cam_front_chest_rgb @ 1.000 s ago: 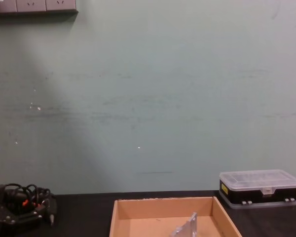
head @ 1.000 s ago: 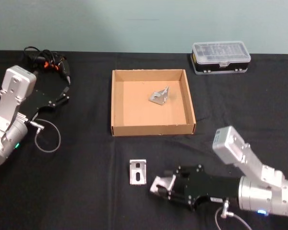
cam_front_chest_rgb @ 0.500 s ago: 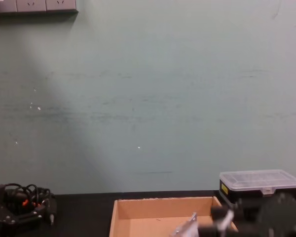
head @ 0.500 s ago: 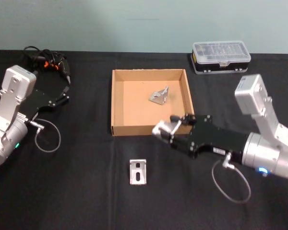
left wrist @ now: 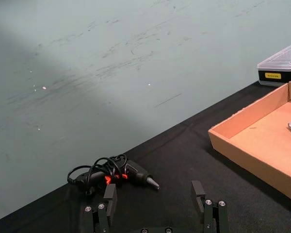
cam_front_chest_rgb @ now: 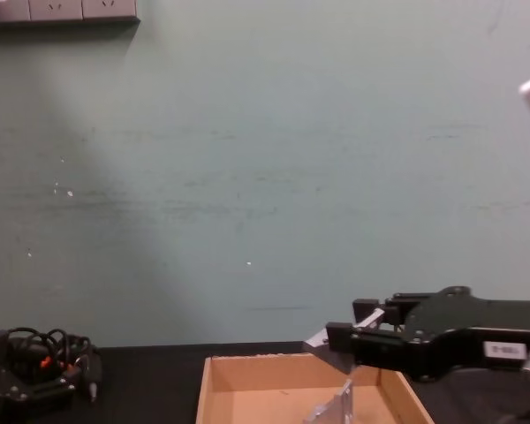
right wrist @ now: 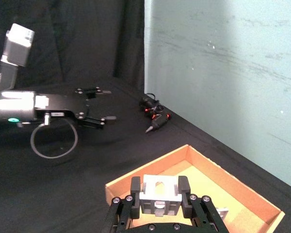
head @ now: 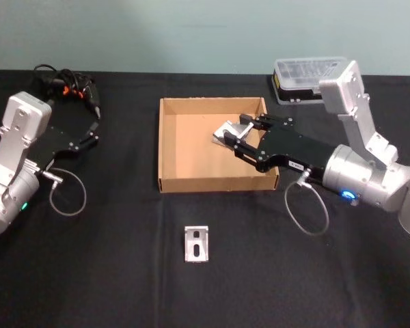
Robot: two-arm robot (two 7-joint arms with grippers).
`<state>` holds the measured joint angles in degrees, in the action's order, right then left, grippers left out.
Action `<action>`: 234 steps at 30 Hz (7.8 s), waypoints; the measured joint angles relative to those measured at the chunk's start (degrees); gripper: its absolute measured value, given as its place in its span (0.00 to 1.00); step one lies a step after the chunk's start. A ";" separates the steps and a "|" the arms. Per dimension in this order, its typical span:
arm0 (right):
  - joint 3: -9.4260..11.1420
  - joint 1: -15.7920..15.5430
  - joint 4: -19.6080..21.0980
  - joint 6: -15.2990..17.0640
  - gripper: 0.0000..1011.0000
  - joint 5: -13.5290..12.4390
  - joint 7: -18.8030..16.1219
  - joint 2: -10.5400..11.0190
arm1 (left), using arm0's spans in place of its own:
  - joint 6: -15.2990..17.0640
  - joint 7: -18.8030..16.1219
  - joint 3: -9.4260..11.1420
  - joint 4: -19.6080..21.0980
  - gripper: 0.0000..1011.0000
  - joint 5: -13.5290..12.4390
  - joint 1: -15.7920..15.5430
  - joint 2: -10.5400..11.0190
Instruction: Use one hand to pick up the angle iron from the table and place it into the box.
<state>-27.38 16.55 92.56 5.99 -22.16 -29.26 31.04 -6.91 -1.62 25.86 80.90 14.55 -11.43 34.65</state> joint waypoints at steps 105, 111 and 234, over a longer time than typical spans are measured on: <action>-0.14 7.37 -9.64 -0.01 0.99 1.52 -5.35 -3.65 | 0.00 0.00 0.00 0.00 0.99 0.00 0.01 0.00; -0.51 6.20 -3.66 0.30 0.99 -0.64 -10.00 1.18 | 0.00 0.00 0.00 0.00 0.99 0.01 0.00 0.00; -22.15 15.38 -15.90 2.00 0.22 4.90 -21.16 -1.08 | 0.00 0.00 0.00 0.00 0.99 0.00 0.00 0.00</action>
<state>-49.52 31.93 76.67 7.99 -17.25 -50.42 29.96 -6.91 -1.62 25.86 80.90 14.54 -11.43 34.64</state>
